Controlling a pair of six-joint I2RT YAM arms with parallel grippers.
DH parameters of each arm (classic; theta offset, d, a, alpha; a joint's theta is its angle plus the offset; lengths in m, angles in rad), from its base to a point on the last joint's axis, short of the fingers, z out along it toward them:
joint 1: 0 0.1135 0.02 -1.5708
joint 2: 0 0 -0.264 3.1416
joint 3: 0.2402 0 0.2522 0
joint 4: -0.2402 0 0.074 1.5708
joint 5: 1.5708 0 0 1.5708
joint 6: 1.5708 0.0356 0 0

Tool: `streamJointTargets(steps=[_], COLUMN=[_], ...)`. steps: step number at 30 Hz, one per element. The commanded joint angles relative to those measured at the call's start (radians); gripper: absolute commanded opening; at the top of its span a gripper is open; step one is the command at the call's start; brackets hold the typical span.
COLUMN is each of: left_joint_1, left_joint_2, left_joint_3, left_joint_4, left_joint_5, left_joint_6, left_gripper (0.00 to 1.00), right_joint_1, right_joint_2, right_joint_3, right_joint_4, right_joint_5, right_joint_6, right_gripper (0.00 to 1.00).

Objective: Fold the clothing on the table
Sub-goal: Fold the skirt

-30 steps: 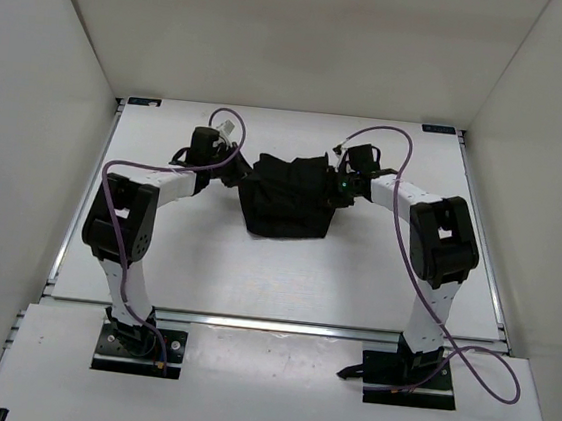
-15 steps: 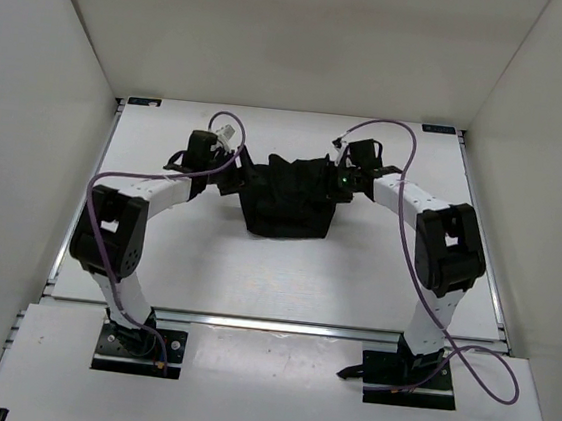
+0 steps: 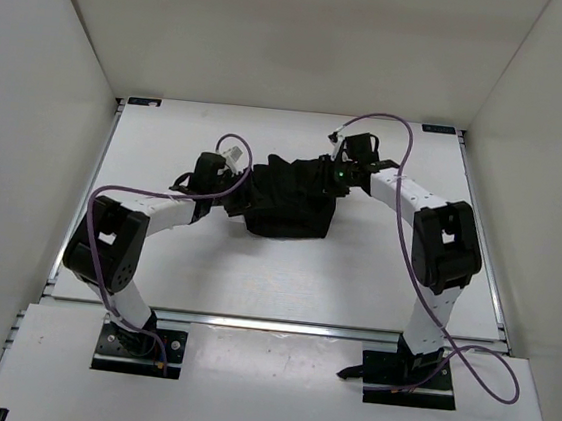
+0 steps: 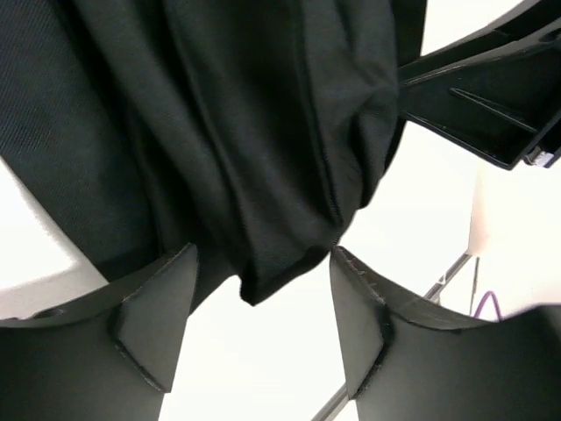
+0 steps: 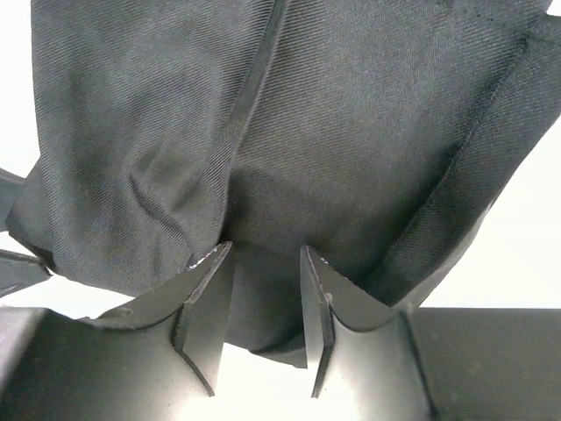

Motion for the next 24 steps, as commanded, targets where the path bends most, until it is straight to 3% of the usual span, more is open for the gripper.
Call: streamJointTargets(steps=[1, 4, 5, 6, 8, 24], left_joint_1=[0.016, 0.027, 0.033, 0.033, 0.033, 0.096], left_joint_2=[0.011, 0.04, 0.043, 0.054, 0.071, -0.047], left_joint_3=[-0.016, -0.025, -0.019, -0.012, -0.006, -0.146], left_joint_4=[0.078, 0.139, 0.153, 0.161, 0.164, 0.084], left_joint_5=[-0.007, 0.009, 0.009, 0.006, -0.01, -0.01], left_joint_6=[-0.032, -0.069, -0.082, -0.084, -0.092, -0.096], left_gripper=[0.69, 0.49, 0.36, 0.29, 0.0, 0.0], right_joint_1=[0.002, 0.005, 0.001, 0.002, 0.002, -0.053], right_joint_2=[0.03, 0.053, 0.067, 0.07, 0.081, 0.168], right_joint_3=[0.062, 0.095, 0.102, 0.105, 0.113, 0.112], right_joint_4=[-0.007, -0.027, -0.034, -0.033, -0.033, -0.03], right_joint_5=[-0.011, -0.012, -0.011, -0.012, -0.017, -0.014], right_joint_6=[-0.021, -0.032, -0.035, -0.035, -0.041, -0.044], right_gripper=[0.33, 0.33, 0.32, 0.32, 0.31, 0.22])
